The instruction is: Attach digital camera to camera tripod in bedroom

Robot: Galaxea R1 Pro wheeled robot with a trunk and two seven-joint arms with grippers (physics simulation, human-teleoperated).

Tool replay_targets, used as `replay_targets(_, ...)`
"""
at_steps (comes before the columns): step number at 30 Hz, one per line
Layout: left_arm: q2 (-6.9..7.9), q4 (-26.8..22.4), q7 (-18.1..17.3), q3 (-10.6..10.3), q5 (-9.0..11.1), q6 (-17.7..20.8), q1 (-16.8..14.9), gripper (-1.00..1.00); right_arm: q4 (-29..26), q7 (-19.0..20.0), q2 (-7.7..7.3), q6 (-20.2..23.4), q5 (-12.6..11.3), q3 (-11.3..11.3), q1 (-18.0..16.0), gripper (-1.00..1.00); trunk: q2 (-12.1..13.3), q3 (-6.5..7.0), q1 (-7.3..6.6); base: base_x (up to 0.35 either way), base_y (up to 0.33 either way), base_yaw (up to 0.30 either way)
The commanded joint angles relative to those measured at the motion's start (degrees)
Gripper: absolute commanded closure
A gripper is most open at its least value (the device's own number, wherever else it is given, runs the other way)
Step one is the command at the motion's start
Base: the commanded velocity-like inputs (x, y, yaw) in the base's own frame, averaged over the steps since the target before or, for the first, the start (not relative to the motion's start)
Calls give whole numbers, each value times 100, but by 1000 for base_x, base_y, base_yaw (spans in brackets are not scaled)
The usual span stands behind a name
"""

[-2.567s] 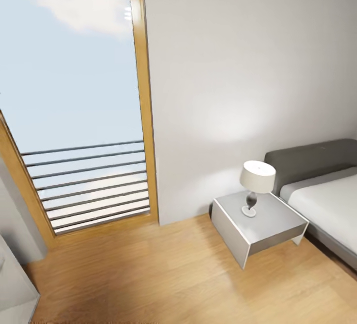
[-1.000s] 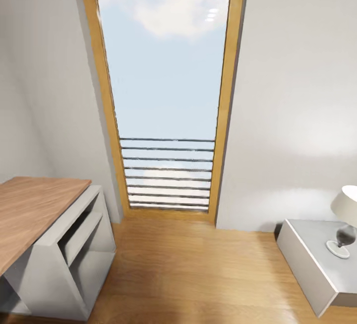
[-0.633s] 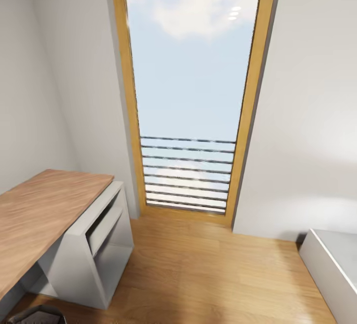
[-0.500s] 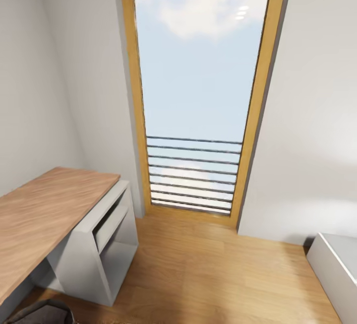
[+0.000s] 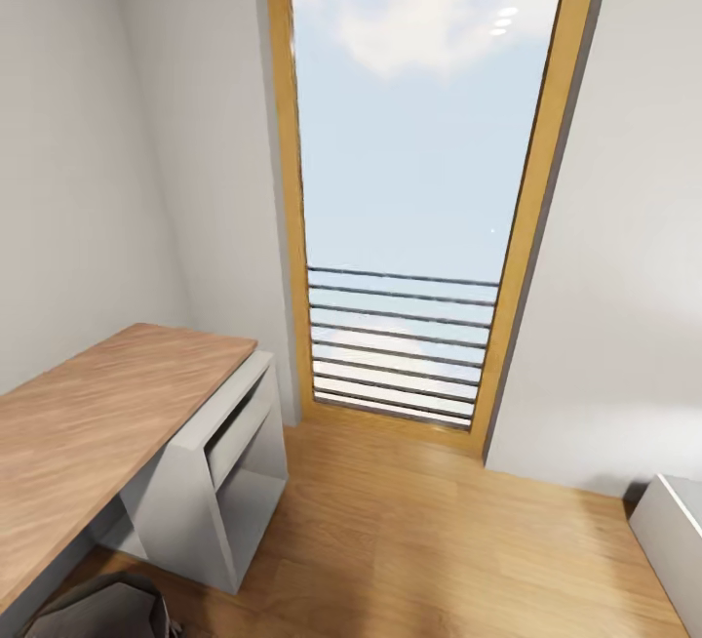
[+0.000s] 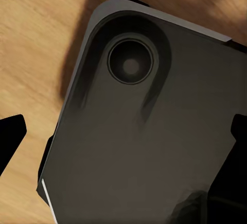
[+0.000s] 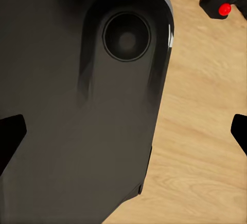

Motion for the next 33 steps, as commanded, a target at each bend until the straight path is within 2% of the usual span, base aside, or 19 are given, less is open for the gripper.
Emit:
replay_targets(1, 1, -5, 3, 7, 16, -9, 1, -100, 1, -5, -2, -17, 46, 1, -2, -100, -2, -4, 0, 0, 0, 13)
replay_targets(33, 1, -5, 3, 7, 15, -9, 1, -100, 1, -5, 3, -29, 19, -17, -1, -100, -2, -4, 0, 0, 0, -12)
